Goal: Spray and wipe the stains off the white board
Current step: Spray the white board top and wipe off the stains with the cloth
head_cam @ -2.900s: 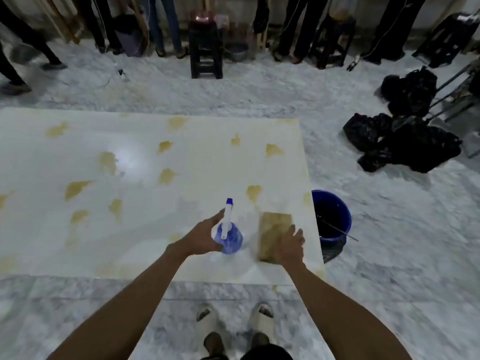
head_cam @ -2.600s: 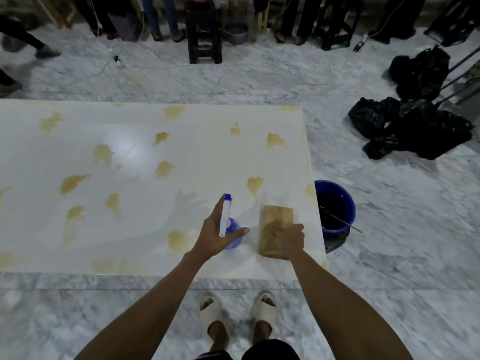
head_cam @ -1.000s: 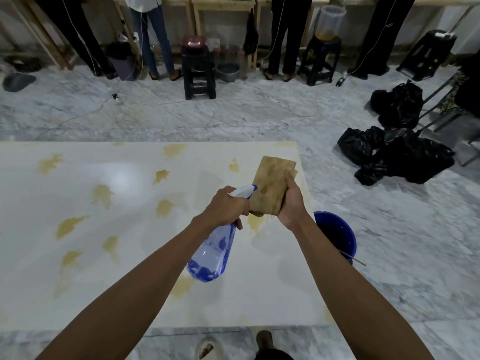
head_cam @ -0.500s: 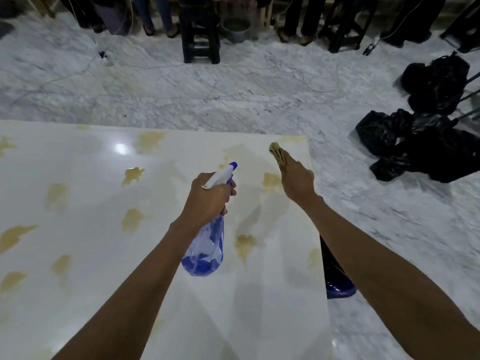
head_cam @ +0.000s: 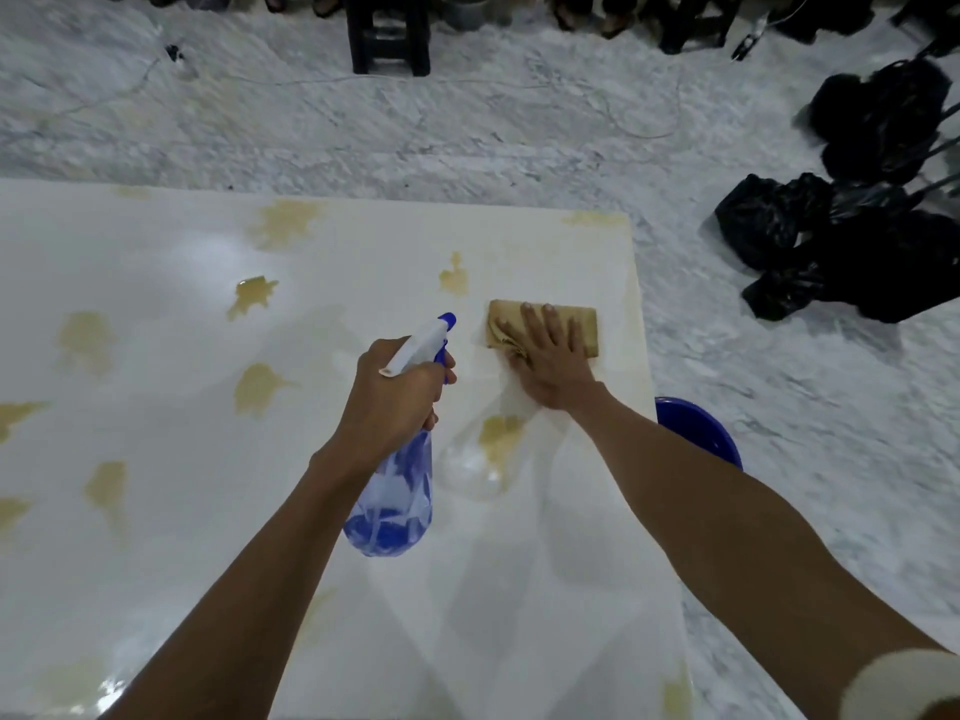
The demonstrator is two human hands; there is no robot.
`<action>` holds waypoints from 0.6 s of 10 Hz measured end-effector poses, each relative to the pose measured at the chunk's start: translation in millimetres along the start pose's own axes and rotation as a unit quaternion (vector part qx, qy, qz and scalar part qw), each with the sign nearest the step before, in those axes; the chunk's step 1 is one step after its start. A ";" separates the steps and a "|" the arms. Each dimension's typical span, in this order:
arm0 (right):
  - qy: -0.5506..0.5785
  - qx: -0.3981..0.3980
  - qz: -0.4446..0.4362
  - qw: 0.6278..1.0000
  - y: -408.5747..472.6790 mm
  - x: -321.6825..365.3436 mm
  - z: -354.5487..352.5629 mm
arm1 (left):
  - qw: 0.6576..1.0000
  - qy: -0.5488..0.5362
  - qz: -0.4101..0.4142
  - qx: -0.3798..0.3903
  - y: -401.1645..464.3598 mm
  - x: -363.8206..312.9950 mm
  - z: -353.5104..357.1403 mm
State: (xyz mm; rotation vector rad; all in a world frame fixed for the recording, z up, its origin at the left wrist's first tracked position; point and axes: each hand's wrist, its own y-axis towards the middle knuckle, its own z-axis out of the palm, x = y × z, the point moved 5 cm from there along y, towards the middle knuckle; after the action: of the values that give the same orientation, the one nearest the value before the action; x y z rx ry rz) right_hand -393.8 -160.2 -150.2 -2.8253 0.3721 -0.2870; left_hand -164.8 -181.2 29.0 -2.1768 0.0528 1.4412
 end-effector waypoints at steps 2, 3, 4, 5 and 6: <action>0.038 0.001 -0.018 0.999 -78.9 41.1 23.3 | 1.000 0.003 0.008 0.014 -60.4 15.4 -14.3; 0.068 0.000 -0.028 0.997 -120.9 62.3 35.6 | 0.999 0.017 0.021 0.019 -90.0 26.4 -24.1; 0.061 0.011 -0.039 0.997 -161.4 82.7 50.6 | 0.999 0.036 0.031 0.021 -117.0 33.9 -32.4; 0.070 0.021 -0.039 0.997 -205.8 103.0 64.7 | 0.998 0.034 0.043 0.031 -147.0 41.4 -40.9; 0.097 0.073 -0.040 0.992 -237.9 116.8 70.2 | 0.998 0.029 0.044 0.032 -165.2 48.7 -49.5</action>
State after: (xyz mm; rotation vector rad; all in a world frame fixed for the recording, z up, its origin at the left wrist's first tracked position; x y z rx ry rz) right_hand -213.8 45.3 -127.5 -2.6800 0.2665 -0.5847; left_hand -50.6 -48.6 67.6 -2.1878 0.2152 1.4035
